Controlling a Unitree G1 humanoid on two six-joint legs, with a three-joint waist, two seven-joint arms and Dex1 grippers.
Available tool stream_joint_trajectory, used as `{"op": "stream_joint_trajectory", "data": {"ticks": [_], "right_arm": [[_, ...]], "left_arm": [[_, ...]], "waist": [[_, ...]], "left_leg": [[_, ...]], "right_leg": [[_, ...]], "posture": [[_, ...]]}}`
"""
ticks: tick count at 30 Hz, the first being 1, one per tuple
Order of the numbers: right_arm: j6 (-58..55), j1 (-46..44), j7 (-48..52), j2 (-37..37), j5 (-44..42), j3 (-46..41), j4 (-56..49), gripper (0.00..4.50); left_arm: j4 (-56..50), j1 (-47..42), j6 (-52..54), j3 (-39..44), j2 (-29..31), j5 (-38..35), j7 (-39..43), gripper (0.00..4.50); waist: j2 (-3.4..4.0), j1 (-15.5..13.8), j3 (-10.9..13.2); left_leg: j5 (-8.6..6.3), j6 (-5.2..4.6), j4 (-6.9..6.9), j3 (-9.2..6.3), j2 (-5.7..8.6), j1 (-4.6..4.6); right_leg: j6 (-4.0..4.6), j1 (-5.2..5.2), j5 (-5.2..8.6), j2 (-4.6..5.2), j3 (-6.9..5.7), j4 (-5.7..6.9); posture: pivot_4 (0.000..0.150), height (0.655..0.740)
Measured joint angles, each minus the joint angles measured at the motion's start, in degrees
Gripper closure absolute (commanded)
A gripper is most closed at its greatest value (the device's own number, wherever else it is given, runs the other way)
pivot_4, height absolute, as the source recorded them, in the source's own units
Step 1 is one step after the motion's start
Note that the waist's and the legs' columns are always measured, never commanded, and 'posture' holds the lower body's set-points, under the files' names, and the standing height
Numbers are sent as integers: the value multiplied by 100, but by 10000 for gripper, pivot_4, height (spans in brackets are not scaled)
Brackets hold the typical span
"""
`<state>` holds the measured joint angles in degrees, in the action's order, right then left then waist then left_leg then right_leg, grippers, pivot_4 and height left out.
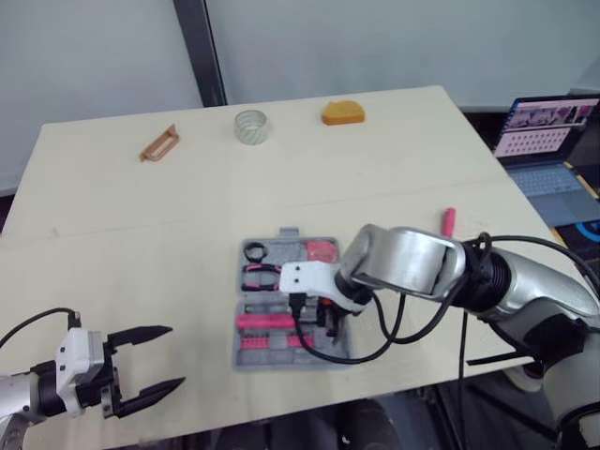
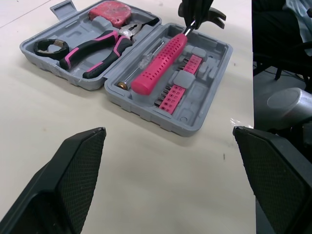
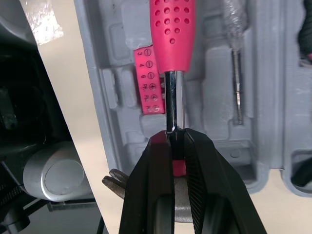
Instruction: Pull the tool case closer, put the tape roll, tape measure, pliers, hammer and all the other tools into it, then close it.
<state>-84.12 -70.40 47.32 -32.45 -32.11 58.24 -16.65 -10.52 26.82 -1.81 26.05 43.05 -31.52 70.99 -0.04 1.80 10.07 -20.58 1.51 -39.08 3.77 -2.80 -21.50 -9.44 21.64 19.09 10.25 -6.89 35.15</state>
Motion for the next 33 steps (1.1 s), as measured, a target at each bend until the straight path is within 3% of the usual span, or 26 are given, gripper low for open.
{"op": "stream_joint_trajectory", "data": {"ticks": [33], "right_arm": [[256, 237, 111, 256, 399, 194, 402, 44416]], "left_arm": [[-17, 88, -146, 5, -3, 44, -27, 0]], "waist": [[-1, 14, 0]], "left_leg": [[0, 1, 0, 2, 0, 2]], "right_leg": [[1, 6, 0, 14, -41, 19]], "posture": [[1500, 7400]]}}
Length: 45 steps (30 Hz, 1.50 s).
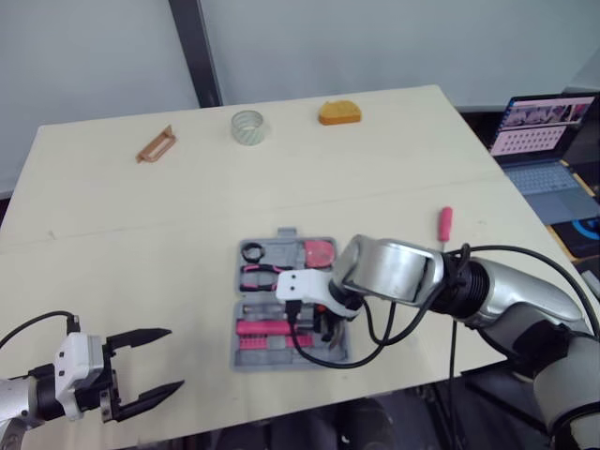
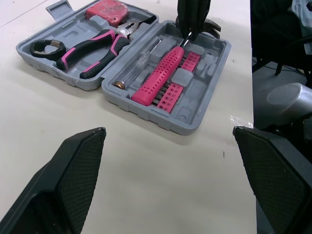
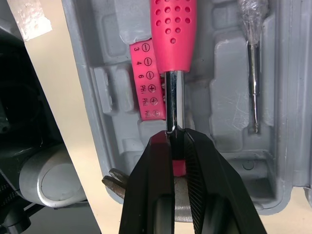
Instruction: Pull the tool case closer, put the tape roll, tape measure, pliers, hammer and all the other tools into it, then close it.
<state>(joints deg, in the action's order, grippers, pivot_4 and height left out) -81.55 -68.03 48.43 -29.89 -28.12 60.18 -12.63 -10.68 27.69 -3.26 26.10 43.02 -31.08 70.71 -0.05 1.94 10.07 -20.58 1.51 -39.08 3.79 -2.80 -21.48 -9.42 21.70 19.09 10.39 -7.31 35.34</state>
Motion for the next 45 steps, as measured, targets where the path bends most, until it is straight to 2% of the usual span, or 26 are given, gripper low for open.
{"op": "stream_joint_trajectory", "data": {"ticks": [19, 21, 23, 27, 28, 29, 35, 39, 42, 45], "right_arm": [[269, 101, 100, 37, 258, 4, 183, 44416], [284, 103, 115, 36, 292, 4, 183, 35067], [302, 103, 144, 32, 325, 4, 182, 27520], [389, 103, 214, -3, 381, 4, 182, 7182], [397, 103, 226, -9, 396, 4, 181, 964], [397, 103, 243, -25, 406, 4, 177, 397], [267, 108, 332, -188, 317, -423, -189, 397], [356, 693, 245, -164, 158, -1466, -531, 397], [955, 1841, 20, -106, 81, -2441, -757, 8920], [1780, 2714, -213, -48, 151, -3035, -915, 23201]], "left_arm": [[-29, -1, 12, -10, -1, 20, -115, 0], [-57, -1, 18, -14, -1, 20, -122, 0], [-87, -1, 35, -21, -2, 20, -146, 0], [-232, -1, 78, -44, -25, 21, -229, 0], [-240, -1, 85, -52, -26, 21, -237, 0], [-247, -1, 93, -62, -27, 21, -244, 0], [-328, -2, 193, -127, -30, 21, -288, 0], [-463, -16, 245, -156, -28, 20, -317, 0], [-465, -10, 305, -172, -38, 20, -354, 0], [-477, -56, 341, -199, -42, 20, -374, 0]], "waist": [[0, 0, 0], [0, 0, 0], [0, -1, 0], [-1, -3, 0], [0, -2, 0], [-1, -2, 0], [-1, -10, 0], [-14, -26, -8], [-25, -55, -14], [-24, -42, -14]], "left_leg": [[0, 0, 0, 0, 0, 1], [0, 0, 0, 0, 0, 1], [0, 0, 0, 0, 0, 1], [0, 0, 0, 0, 0, 2], [0, 0, 0, 0, 0, 2], [0, 0, 0, 0, 0, 2], [0, 0, 0, -1, 0, 2], [-1, 1, 0, -1, 0, 2], [-1, 0, -2, -1, 0, 2], [-1, 0, -2, 3, 0, 4]], "right_leg": [[0, 0, 0, 4, -11, 3], [1, 0, 0, 4, -11, 3], [1, 0, 0, 4, -11, 4], [1, 0, 0, 4, -11, 4], [1, 0, 0, 4, -11, 4], [1, 0, 0, 4, -12, 4], [1, 0, 0, 4, -12, 5], [2, -2, 0, 5, -13, 5], [3, -7, -1, 6, -16, 1], [3, -7, -1, 6, -15, 0]], "posture": [[1500, 7400], [1500, 7400], [1500, 7400], [1500, 7400], [1500, 7400], [1500, 7400], [1500, 7400], [1500, 7400], [1500, 7400], [1500, 7400]]}}
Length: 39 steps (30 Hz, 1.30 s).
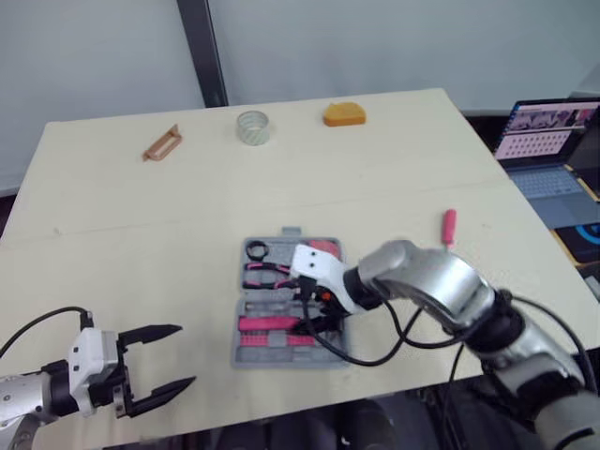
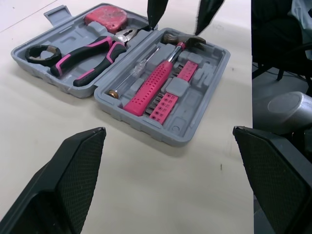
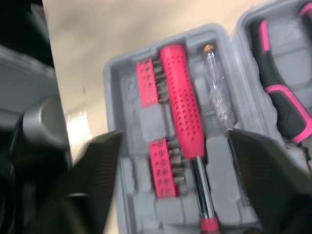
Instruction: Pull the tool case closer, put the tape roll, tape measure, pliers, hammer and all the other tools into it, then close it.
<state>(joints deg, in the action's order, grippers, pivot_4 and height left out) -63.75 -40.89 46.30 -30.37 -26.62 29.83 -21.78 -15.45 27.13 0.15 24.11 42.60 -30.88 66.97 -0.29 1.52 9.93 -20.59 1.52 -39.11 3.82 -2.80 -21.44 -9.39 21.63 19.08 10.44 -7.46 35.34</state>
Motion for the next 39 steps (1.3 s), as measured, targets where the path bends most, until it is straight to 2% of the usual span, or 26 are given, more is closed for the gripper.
{"op": "stream_joint_trajectory", "data": {"ticks": [4, 12, 19, 39], "right_arm": [[828, 651, -240, 211, 165, -459, -44, 44512], [1431, 1232, -321, 601, 259, -546, 12, 44879], [2406, 1701, -237, 587, 754, -500, 659, 44879], [3157, 1938, 2, 846, 1255, -323, 1349, 44879]], "left_arm": [[-4, -176, 59, -67, -3, 0, -67, 0], [-50, -381, 221, -208, -2, 1, -154, 0], [-171, -394, 292, -208, 6, 1, -188, 0], [-179, -369, 276, -208, 6, 67, -183, 0]], "waist": [[0, 13, 0], [0, 7, 0], [-1, 5, 0], [0, 5, 0]], "left_leg": [[0, 0, 5, 1, 0, 6], [0, 0, 3, 2, 0, 8], [0, 0, 3, 3, 0, 12], [0, 0, 2, 4, 0, 15]], "right_leg": [[1, 0, 1, 0, 0, 3], [1, -2, 1, 0, 0, 3], [1, -4, 1, 0, 0, 3], [1, -6, 1, 0, 1, 4]], "posture": [[1500, 7400], [1500, 7400], [1500, 7400], [1500, 7400]]}}
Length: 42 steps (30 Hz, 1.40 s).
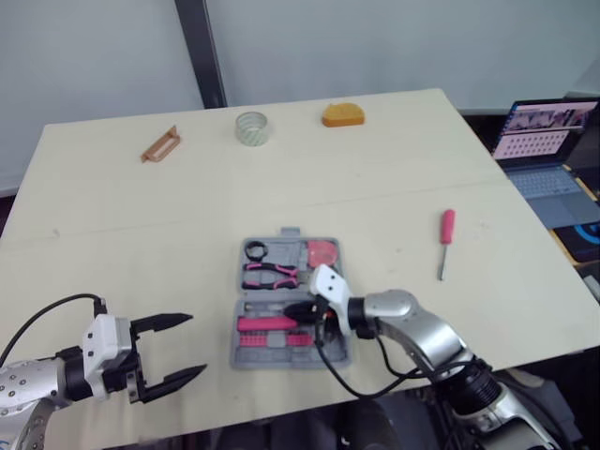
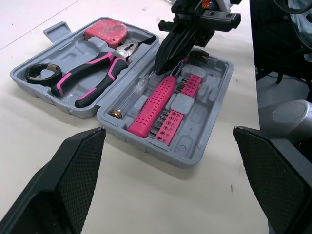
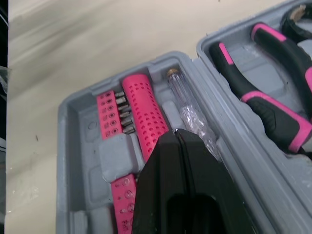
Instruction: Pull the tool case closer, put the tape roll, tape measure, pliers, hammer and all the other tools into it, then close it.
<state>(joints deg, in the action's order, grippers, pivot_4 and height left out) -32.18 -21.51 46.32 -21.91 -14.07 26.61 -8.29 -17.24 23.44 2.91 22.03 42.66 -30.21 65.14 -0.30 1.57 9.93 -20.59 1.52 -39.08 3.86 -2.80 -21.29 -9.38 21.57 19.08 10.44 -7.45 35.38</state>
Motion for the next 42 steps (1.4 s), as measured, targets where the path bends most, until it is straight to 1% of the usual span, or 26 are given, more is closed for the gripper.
{"op": "stream_joint_trajectory", "data": {"ticks": [6, 19, 42], "right_arm": [[121, 80, 47, 27, 94, 1, 187, 44879], [259, 156, 140, 63, 150, -4, 220, 44879], [924, 352, 177, 110, 393, 48, 487, 44879]], "left_arm": [[0, 21, -19, 0, 0, 17, 2, 0], [-25, 44, 4, 0, 0, 18, -12, 0], [-48, 0, 72, 50, 57, 18, -8, 0]], "waist": [[0, 0, 0], [0, 1, 0], [-17, -2, -11]], "left_leg": [[0, 0, 0, 0, 0, 0], [0, 0, 0, 0, 0, 2], [0, 0, 0, 0, 0, 13]], "right_leg": [[0, 0, 0, 0, 0, 0], [0, 0, 0, 0, 1, 1], [0, -10, 0, 0, 1, 3]], "posture": [[1500, 7400], [1500, 7400], [1500, 7400]]}}
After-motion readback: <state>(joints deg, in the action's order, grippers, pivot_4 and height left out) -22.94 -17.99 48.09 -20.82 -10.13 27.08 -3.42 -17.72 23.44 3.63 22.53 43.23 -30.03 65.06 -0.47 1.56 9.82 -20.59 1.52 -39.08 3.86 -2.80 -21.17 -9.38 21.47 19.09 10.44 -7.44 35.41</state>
